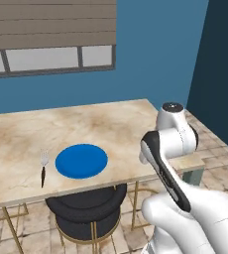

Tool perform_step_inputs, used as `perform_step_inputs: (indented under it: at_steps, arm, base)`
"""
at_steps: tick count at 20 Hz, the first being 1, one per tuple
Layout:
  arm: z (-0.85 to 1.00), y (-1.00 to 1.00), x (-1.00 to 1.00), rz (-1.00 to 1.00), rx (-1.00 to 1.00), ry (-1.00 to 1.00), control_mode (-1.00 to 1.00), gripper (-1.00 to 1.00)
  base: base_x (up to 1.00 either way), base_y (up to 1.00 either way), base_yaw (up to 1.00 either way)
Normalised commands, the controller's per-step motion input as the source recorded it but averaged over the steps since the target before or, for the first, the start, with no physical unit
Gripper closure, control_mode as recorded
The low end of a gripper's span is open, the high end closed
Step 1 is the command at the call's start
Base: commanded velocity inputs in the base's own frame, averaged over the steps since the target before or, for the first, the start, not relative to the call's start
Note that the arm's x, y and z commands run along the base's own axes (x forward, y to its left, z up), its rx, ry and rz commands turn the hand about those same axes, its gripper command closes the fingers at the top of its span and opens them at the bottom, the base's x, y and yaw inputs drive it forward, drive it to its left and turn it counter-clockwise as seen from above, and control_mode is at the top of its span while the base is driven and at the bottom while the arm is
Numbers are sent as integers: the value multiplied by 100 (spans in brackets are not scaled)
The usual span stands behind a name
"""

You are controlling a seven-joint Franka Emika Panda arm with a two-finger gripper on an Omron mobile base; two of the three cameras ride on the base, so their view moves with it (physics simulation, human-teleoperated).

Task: Take the fork and place it on the left side of the plate. Then take the spoon and place it on the right side of the plate. Make sure they're directly next to the plate.

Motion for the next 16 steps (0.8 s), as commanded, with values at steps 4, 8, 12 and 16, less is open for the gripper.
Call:
perform_step_inputs:
  at_steps: [4, 8, 12, 16]
  arm:
    - [-44, 55, 76, -8, 3, 10, -100, 100]
    - [-46, 73, 44, -23, 0, 3, -100, 100]
    - [-37, 61, 35, -31, 0, 1, -100, 100]
    - [-25, 33, 42, -25, 1, 0, -100, 100]
  base:
    - [0, 0, 0]
    - [0, 0, 0]
    - [0, 0, 0]
    - [0, 0, 0]
